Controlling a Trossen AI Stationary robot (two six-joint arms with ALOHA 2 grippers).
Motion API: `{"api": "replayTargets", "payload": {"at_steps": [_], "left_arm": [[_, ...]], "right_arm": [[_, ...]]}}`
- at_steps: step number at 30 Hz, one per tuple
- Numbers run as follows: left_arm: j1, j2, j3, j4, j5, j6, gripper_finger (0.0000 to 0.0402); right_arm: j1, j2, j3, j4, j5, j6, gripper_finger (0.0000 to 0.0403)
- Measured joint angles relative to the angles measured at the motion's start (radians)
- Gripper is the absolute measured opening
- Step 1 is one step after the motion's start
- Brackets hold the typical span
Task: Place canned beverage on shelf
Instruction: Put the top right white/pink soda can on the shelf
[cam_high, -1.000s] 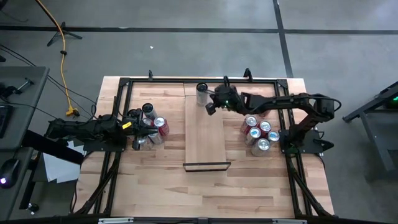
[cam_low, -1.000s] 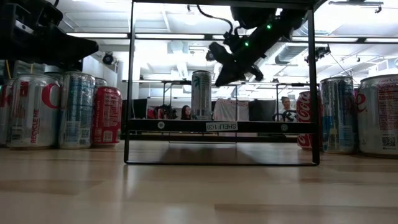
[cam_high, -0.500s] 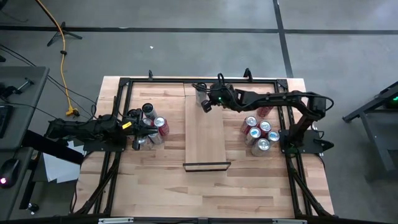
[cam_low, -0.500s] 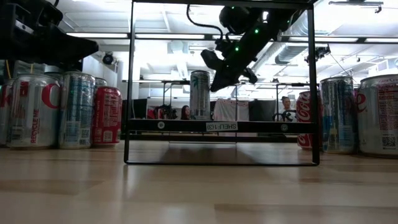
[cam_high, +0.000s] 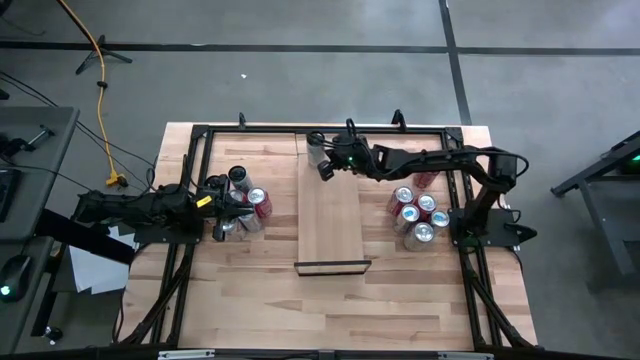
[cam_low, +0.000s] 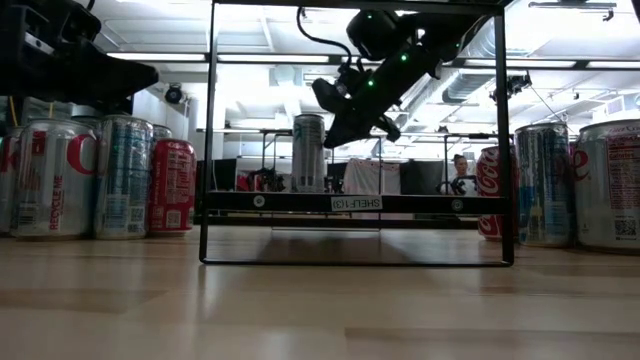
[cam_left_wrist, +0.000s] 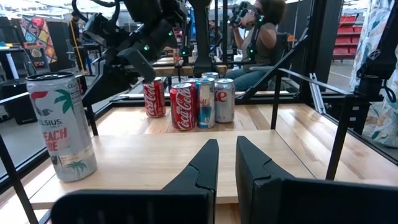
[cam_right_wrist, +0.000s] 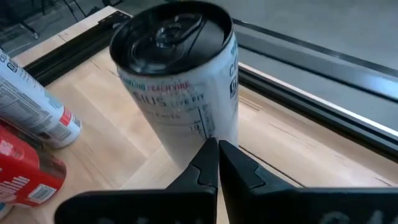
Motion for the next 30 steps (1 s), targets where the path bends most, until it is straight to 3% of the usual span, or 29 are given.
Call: {"api": "replayTargets", "payload": {"at_steps": [13,30], "left_arm": [[0.0,0.0,0.0,0.0,0.0,0.0,0.0005],[0.0,0.0,0.0,0.0,0.0,0.0,0.0005]], "right_arm": [[0.003,0.04,0.002,0.039,-0.004,0.017,0.0],[-0.002,0.039,0.002,0.129,-0.089,-0.078,0.0]]}}
